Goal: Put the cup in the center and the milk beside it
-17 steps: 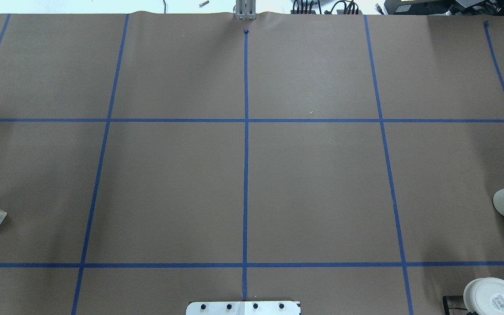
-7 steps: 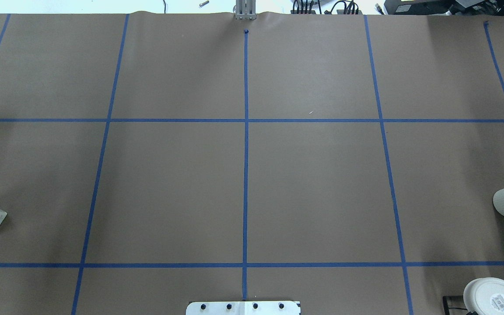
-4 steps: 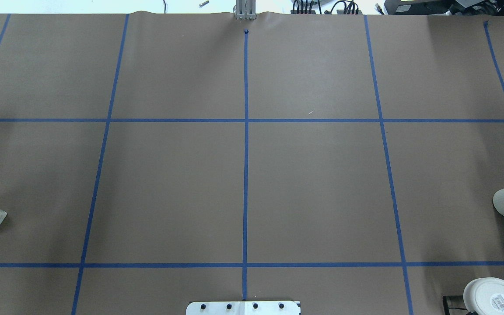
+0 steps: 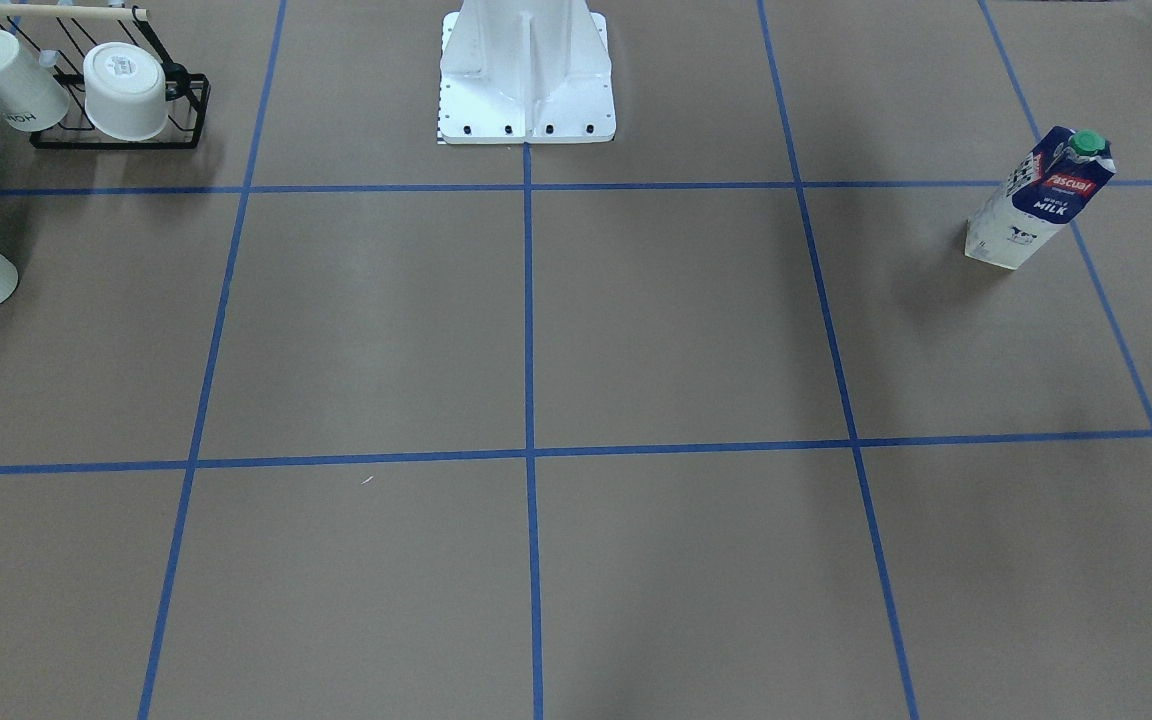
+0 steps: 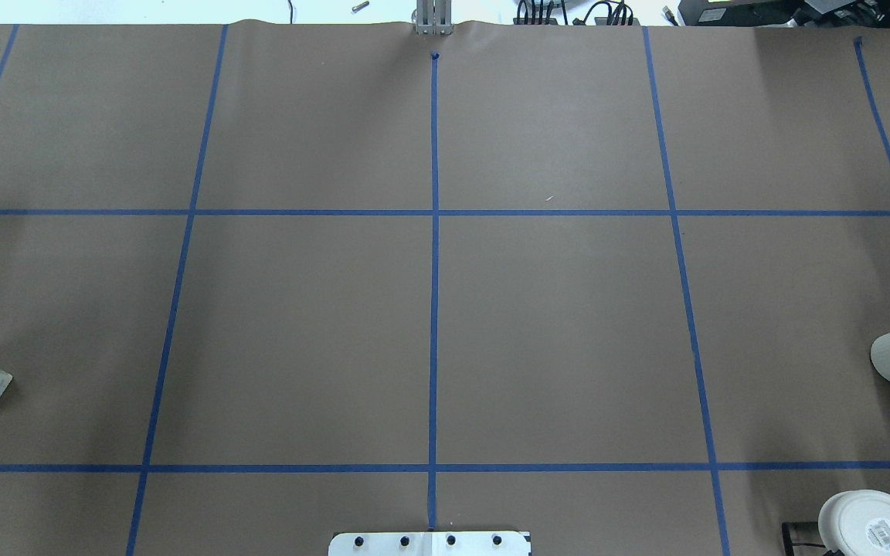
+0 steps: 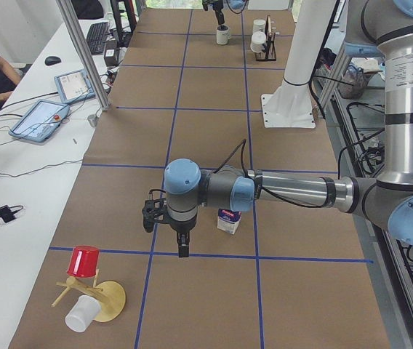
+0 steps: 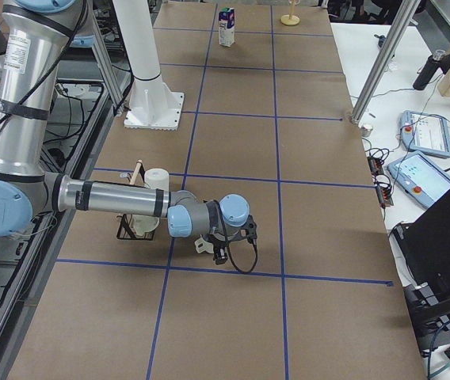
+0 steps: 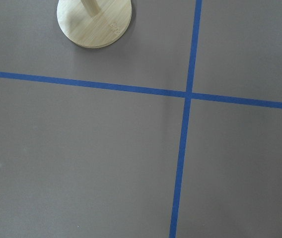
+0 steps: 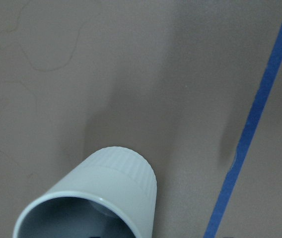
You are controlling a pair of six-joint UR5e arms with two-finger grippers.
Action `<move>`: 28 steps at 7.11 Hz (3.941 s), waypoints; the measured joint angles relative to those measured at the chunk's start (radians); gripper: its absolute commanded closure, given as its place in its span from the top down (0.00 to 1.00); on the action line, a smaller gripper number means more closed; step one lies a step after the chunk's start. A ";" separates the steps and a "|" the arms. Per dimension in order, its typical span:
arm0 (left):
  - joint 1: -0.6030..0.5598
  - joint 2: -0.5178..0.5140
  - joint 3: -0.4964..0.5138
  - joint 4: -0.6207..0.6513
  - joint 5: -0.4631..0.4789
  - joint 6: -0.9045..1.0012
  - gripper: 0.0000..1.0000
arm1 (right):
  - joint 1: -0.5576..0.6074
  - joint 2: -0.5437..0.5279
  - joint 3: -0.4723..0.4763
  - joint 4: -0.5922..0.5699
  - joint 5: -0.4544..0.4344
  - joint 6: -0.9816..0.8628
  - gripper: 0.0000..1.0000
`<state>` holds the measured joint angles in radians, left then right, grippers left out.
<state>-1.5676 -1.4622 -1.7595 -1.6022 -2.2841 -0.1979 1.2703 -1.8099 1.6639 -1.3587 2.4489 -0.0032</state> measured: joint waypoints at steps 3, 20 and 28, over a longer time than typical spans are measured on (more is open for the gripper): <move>0.000 -0.002 -0.001 0.000 0.000 0.000 0.98 | -0.005 0.057 0.008 0.008 0.017 0.082 0.00; 0.002 -0.042 -0.071 -0.024 -0.059 -0.010 0.98 | -0.511 1.123 -0.333 -0.006 -0.414 1.371 0.00; -0.004 -0.037 -0.080 -0.014 -0.140 -0.006 0.98 | -0.531 1.113 -0.342 -0.021 -0.399 1.370 1.00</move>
<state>-1.5720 -1.4990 -1.8392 -1.6161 -2.4240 -0.2040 0.7396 -0.6972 1.3223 -1.3801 2.0498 1.3672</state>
